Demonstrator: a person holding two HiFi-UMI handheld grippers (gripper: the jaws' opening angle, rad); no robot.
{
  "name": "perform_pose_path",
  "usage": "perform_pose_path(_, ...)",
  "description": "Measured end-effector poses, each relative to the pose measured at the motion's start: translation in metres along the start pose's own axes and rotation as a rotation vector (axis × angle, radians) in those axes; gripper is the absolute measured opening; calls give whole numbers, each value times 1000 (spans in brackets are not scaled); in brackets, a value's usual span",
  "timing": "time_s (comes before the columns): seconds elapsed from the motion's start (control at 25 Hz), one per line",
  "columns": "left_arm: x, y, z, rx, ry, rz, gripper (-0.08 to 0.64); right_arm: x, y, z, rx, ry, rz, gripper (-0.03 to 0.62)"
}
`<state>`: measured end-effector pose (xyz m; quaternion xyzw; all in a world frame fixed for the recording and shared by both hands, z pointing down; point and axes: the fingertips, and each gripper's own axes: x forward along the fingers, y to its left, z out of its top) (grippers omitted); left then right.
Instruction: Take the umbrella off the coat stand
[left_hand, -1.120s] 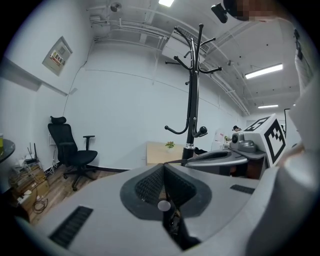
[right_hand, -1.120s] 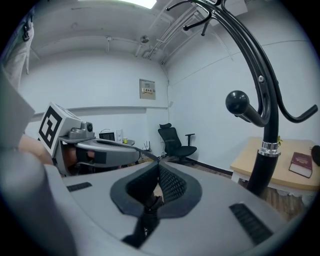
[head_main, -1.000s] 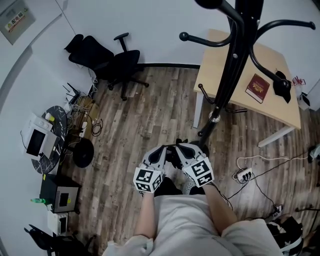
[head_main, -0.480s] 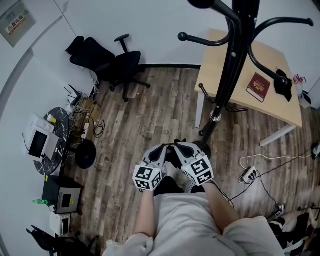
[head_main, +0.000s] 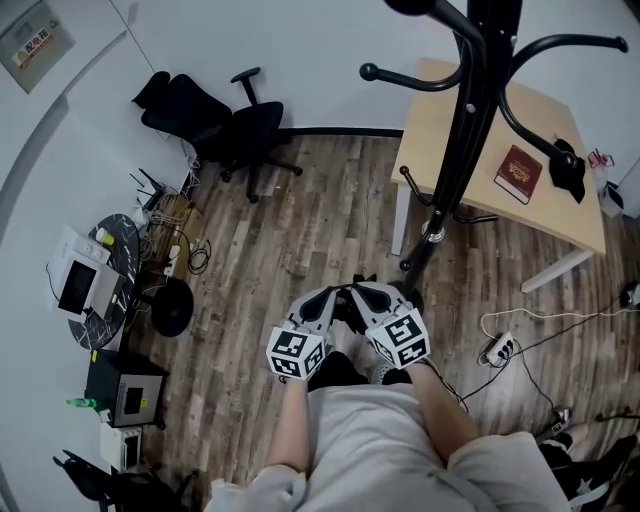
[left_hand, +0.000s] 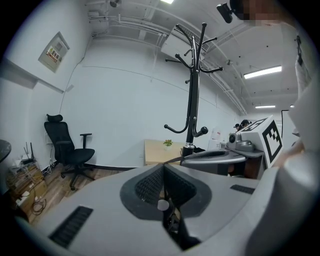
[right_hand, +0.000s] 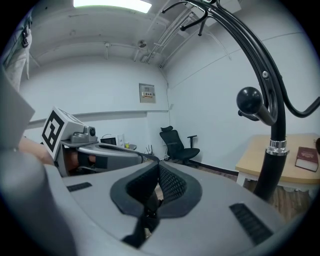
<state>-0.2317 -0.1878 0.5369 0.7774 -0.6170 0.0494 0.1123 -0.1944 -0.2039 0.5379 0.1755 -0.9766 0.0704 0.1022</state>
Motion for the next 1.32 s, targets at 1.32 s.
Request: perform_pose_path(1.32, -13, 2, -11, 9, 17, 15, 21, -3, 5, -9, 14, 9, 15, 11)
